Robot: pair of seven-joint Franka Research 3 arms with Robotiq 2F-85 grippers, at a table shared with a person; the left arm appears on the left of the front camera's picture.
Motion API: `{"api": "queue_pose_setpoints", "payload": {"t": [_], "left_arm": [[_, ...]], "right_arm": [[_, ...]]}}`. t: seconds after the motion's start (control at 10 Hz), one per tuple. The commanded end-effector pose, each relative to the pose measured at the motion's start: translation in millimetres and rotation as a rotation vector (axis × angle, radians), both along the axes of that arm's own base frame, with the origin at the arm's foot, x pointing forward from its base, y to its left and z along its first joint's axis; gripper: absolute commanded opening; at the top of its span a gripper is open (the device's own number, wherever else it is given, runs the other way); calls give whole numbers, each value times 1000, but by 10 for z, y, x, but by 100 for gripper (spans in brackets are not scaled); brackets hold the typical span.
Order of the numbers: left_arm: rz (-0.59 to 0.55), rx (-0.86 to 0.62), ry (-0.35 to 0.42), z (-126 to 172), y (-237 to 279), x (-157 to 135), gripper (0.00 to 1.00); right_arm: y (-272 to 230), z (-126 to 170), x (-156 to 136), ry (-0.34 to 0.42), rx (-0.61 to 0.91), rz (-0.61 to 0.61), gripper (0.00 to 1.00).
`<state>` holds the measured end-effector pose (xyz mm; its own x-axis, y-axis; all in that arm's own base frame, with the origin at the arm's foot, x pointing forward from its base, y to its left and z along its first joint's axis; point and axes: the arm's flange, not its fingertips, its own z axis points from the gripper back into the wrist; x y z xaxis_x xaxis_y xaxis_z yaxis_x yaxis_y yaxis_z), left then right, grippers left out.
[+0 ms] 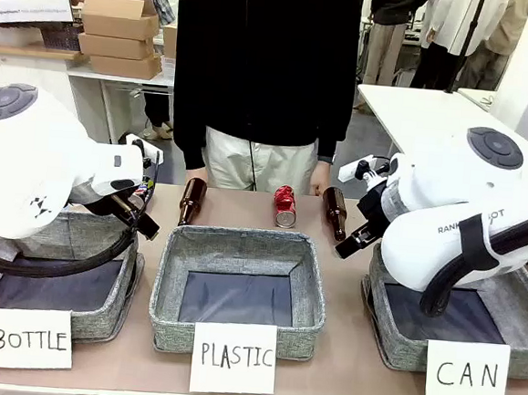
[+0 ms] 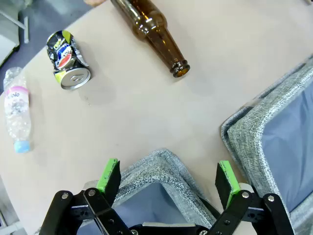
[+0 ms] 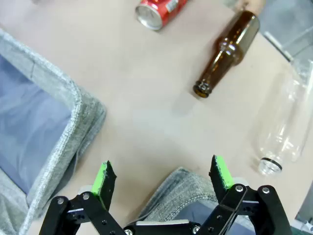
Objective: Sort the can waste into the basket.
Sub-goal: Pick up the can waste from the table and place it in the right Fabric basket.
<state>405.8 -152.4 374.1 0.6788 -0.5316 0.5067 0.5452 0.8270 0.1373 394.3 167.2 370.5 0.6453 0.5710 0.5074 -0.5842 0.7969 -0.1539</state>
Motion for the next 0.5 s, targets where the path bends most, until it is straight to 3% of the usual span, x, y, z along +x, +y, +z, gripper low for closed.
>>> {"api": "queue_pose_setpoints", "payload": {"t": [0.0, 0.4], "left_arm": [[0, 0, 0, -1, 0, -1, 100], [0, 0, 0, -1, 0, -1, 100]], "right_arm": [[0, 1, 0, 0, 0, 0, 100], [0, 1, 0, 0, 0, 0, 100]]}}
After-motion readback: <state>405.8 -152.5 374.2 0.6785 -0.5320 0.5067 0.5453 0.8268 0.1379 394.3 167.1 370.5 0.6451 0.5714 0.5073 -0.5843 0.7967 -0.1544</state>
